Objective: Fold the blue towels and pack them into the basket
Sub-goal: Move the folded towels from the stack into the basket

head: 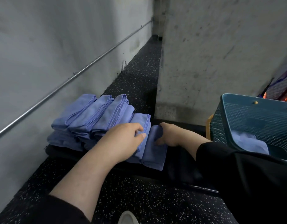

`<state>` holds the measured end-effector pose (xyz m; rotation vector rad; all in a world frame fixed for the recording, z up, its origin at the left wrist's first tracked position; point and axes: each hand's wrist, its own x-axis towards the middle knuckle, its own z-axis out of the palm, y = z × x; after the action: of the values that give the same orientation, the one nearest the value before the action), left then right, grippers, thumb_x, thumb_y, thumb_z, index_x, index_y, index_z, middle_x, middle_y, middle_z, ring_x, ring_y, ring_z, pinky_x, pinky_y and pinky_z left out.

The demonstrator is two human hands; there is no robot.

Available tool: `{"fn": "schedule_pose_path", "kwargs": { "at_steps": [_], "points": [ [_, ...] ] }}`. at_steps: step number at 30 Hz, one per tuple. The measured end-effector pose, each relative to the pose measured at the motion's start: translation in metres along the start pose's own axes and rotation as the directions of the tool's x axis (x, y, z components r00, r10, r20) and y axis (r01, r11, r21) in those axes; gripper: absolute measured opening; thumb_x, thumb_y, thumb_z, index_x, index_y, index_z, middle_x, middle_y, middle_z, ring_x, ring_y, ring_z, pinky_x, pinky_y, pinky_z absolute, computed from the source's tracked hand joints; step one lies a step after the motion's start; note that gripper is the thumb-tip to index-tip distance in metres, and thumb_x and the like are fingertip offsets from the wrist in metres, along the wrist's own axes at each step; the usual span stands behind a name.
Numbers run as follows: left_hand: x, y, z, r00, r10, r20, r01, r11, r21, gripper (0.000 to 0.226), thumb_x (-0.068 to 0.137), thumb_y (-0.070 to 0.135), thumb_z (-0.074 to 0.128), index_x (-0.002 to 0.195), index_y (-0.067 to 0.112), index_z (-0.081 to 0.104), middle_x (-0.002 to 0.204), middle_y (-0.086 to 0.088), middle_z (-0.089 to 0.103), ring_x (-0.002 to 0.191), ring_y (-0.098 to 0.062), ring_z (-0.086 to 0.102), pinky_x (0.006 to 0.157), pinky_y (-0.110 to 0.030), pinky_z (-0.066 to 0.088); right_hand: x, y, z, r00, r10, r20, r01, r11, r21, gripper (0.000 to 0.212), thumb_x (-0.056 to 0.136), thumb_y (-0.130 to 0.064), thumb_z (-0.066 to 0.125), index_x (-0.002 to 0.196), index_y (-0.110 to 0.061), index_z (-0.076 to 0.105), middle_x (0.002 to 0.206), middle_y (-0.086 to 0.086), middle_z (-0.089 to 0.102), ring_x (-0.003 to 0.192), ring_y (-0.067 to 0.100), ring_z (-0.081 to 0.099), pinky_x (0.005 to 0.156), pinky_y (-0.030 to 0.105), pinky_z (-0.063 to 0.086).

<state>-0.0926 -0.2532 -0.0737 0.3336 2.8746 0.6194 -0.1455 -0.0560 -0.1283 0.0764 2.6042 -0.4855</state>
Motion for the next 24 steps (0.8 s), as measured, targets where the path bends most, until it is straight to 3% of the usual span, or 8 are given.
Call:
{"fn": "schedule_pose_path", "kwargs": {
  "at_steps": [5,9,12,14,17,19,21,24],
  "points": [
    [0.0,0.005,-0.001,1.0,0.017,0.02,-0.019,0.996,0.089,0.034,0.099,0.052,0.051,0.127,0.035,0.059,0.12,0.006,0.068,0.112,-0.02,0.06,0.09,-0.032,0.045,0.004,0.008,0.004,0.994,0.104,0.046,-0.106,0.993,0.05,0.064,0.075,-0.044,0.082,0.123,-0.008,0.059,0.118,0.01,0.064,0.108,0.025,0.063,0.092,0.035,0.051],
    [0.0,0.01,-0.002,1.0,0.01,-0.008,-0.01,0.996,0.086,0.036,0.099,0.052,0.051,0.129,0.034,0.059,0.124,0.006,0.067,0.116,-0.019,0.06,0.092,-0.032,0.045,-0.006,0.017,0.019,0.986,0.116,-0.119,-0.062,0.922,0.382,0.04,0.072,-0.025,0.082,0.1,-0.013,0.057,0.096,0.005,0.062,0.08,0.018,0.06,0.062,0.027,0.046],
    [-0.002,0.015,-0.005,0.997,0.022,-0.077,-0.022,1.0,0.003,0.033,0.099,0.047,0.054,0.127,0.032,0.062,0.126,0.008,0.067,0.117,-0.016,0.061,0.097,-0.031,0.046,-0.022,0.022,0.028,0.973,0.135,-0.186,0.002,0.805,0.593,0.025,0.072,-0.017,0.077,0.087,-0.016,0.056,0.082,0.002,0.063,0.068,0.014,0.057,0.055,0.025,0.045],
    [-0.003,0.019,-0.005,0.993,0.04,-0.109,-0.053,0.992,-0.113,0.035,0.098,0.046,0.057,0.129,0.031,0.062,0.123,0.012,0.067,0.111,-0.012,0.063,0.099,-0.032,0.047,-0.043,0.022,0.028,0.956,0.135,-0.259,0.075,0.744,0.664,0.027,0.074,-0.016,0.076,0.09,-0.016,0.055,0.082,0.001,0.065,0.069,0.014,0.059,0.057,0.026,0.046],
    [-0.005,0.028,-0.003,0.99,0.094,-0.102,-0.121,0.949,-0.292,0.05,0.089,0.049,0.067,0.137,0.036,0.057,0.119,0.017,0.064,0.107,0.001,0.061,0.102,-0.031,0.047,-0.092,0.014,0.018,0.877,0.063,-0.476,0.285,0.73,0.621,0.04,0.075,-0.013,0.077,0.1,-0.024,0.047,0.083,-0.008,0.062,0.071,0.009,0.059,0.059,0.02,0.045],
    [-0.006,0.035,-0.001,0.99,0.137,-0.036,-0.141,0.929,-0.344,0.063,0.082,0.051,0.075,0.14,0.041,0.051,0.121,0.019,0.063,0.11,0.005,0.058,0.1,-0.025,0.045,-0.13,0.01,0.004,0.818,0.032,-0.574,0.41,0.667,0.622,0.052,0.077,-0.01,0.077,0.112,-0.03,0.045,0.091,-0.012,0.062,0.079,0.0,0.063,0.066,0.014,0.048],
    [-0.01,0.049,-0.001,0.985,0.169,0.042,-0.134,0.887,-0.441,0.069,0.071,0.056,0.084,0.132,0.049,0.054,0.117,0.019,0.067,0.109,0.003,0.062,0.097,-0.024,0.047,-0.163,0.015,-0.014,0.765,0.05,-0.642,0.501,0.578,0.644,0.058,0.078,-0.008,0.076,0.12,-0.032,0.044,0.099,-0.009,0.065,0.086,0.003,0.066,0.075,0.019,0.054],
    [-0.019,0.08,-0.001,0.963,0.262,0.056,-0.134,0.65,-0.748,0.058,0.067,0.035,0.088,0.12,0.038,0.064,0.109,0.006,0.075,0.105,-0.012,0.071,0.088,-0.026,0.057,-0.204,0.034,-0.045,0.754,0.128,-0.644,0.53,0.46,0.712,0.06,0.082,-0.006,0.076,0.128,-0.03,0.044,0.101,0.002,0.07,0.081,0.009,0.069,0.072,0.022,0.057]
  ]
}}
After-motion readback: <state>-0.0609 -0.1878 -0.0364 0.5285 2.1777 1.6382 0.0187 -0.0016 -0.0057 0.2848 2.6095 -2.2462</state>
